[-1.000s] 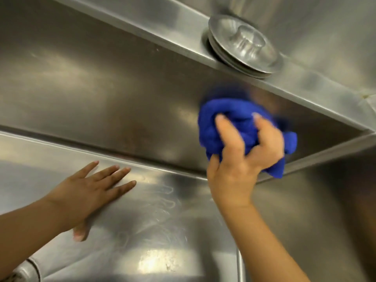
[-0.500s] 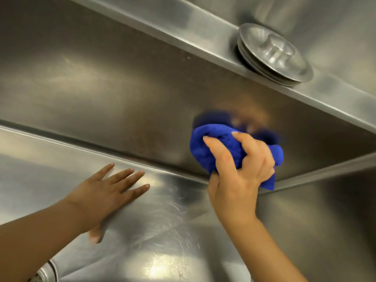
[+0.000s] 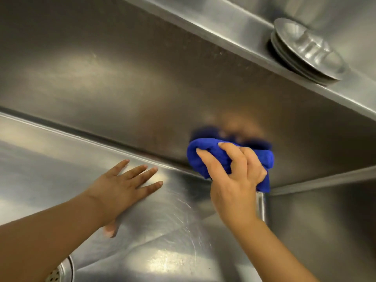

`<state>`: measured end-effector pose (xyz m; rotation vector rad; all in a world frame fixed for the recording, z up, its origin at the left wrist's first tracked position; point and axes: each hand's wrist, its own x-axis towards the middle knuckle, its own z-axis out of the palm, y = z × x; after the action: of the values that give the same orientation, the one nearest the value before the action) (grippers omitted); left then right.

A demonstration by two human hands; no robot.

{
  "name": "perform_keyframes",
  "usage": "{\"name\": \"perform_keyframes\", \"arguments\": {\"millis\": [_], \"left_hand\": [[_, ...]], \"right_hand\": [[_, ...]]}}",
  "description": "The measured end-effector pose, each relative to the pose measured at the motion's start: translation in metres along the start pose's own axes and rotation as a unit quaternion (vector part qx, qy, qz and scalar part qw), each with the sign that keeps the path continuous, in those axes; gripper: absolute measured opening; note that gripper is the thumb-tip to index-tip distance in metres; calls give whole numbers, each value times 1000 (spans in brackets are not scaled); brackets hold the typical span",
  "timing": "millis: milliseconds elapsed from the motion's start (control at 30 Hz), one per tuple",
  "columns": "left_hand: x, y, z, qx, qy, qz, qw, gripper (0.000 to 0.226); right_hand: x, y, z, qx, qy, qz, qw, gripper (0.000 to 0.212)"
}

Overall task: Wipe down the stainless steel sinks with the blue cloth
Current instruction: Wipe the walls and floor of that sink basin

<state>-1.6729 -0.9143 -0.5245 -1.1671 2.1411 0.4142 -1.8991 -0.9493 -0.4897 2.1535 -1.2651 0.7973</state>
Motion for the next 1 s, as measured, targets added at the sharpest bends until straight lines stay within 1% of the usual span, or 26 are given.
{"name": "perform_keyframes", "arguments": {"millis": [67, 167, 233, 267, 300, 367, 433, 533, 600, 633, 733, 800, 833, 900, 1000], "left_hand": [[-1, 2, -1, 2, 0, -3, 1000, 139], [-1, 3, -2, 8, 4, -8, 1000, 137], [-3, 2, -4, 13, 5, -10, 1000, 136], [-3, 3, -4, 16, 8, -13, 1000, 136], [-4, 4, -4, 18, 13, -21, 1000, 137], [-7, 8, -1, 11, 27, -55, 998, 138], [-14, 9, 3, -15, 30, -98, 995, 133], [-28, 4, 9, -41, 13, -142, 989, 119], [-33, -2, 10, -47, -1, -151, 987, 116], [-34, -5, 9, -53, -8, -150, 987, 114], [-34, -6, 10, -58, -9, -142, 988, 110], [-34, -5, 12, -57, -1, -145, 988, 109], [-33, -5, 12, -56, 2, -145, 988, 109], [-32, -6, 14, -54, 5, -143, 988, 110], [-32, -7, 15, -60, 13, -142, 988, 111]], "right_hand": [[-15, 3, 11, -35, -45, -29, 998, 45], [-38, 8, 21, -66, -150, -75, 984, 46], [-35, 7, 15, -61, -164, -69, 982, 50], [-28, 4, 8, -48, -149, -51, 986, 52], [-17, 1, -2, -28, -118, -27, 992, 55], [17, -6, -26, 11, -21, 9, 1000, 57], [55, -7, -47, 32, 59, 9, 998, 52], [83, -8, -49, 27, 108, 14, 994, 55], [70, -10, -35, -2, 99, -12, 995, 45], [58, -8, -25, -10, 76, -31, 997, 43], [28, -9, -9, -27, -36, -58, 997, 50], [24, -15, -13, -6, -73, -34, 997, 58], [28, -18, -18, 14, -77, -19, 997, 62], [47, -26, -33, 54, -49, 8, 997, 63], [89, -41, -48, 93, 55, 30, 994, 58]]}}
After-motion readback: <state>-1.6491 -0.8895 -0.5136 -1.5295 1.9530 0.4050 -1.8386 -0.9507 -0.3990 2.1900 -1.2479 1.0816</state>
